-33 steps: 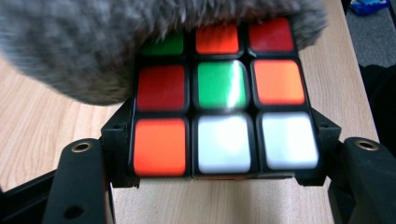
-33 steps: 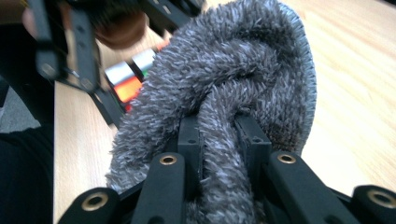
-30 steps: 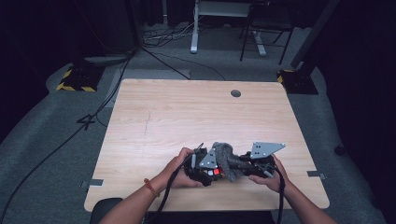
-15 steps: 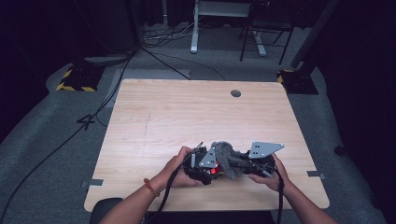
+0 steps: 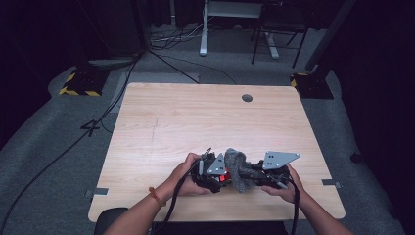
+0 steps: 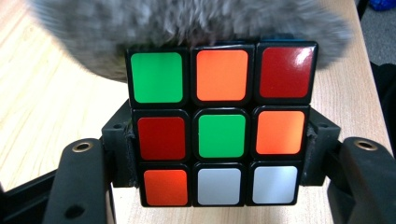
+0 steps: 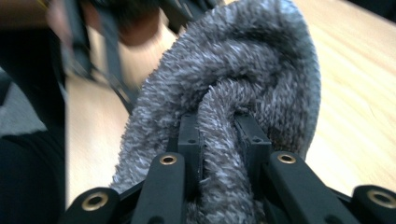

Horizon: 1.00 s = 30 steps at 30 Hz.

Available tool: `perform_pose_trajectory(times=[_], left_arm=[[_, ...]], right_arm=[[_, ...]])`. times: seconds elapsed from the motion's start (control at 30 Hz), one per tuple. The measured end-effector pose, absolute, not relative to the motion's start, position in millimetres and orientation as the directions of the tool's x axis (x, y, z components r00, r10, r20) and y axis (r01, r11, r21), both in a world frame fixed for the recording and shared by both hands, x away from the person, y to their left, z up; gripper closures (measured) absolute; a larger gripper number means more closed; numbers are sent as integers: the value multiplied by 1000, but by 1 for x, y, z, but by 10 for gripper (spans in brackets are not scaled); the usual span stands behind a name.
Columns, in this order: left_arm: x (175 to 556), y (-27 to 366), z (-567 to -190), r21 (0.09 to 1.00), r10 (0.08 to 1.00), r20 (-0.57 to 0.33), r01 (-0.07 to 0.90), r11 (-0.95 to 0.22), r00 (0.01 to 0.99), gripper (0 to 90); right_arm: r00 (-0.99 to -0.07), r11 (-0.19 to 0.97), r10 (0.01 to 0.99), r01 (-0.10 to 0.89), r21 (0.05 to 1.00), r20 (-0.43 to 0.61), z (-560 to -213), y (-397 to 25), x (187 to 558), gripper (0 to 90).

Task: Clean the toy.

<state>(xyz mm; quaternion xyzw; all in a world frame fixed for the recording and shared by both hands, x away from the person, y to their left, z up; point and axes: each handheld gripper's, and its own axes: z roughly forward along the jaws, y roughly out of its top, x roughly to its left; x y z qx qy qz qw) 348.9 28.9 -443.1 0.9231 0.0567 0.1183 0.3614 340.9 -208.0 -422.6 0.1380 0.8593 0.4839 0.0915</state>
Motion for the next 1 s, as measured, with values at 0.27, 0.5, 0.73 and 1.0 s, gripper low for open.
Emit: perform_pose_trajectory(times=[0.27, 0.5, 0.73, 1.0], left_arm=[[349, 32, -441, 683, 191, 181, 16, -730, 965, 336], [350, 39, -433, 716, 201, 176, 15, -698, 964, 336], [351, 39, -434, 710, 205, 188, 11, -704, 961, 335], [349, 29, -442, 659, 196, 222, 1, -752, 955, 334]], right_arm=[[-920, 550, 380, 139, 823, -98, -427, -202, 347, 757], [-915, 595, 396, 188, 781, -81, -443, -214, 353, 757], [-930, 526, 365, 170, 833, -40, -433, -212, 347, 757], [-942, 516, 328, 117, 849, -70, -423, -198, 339, 755]])
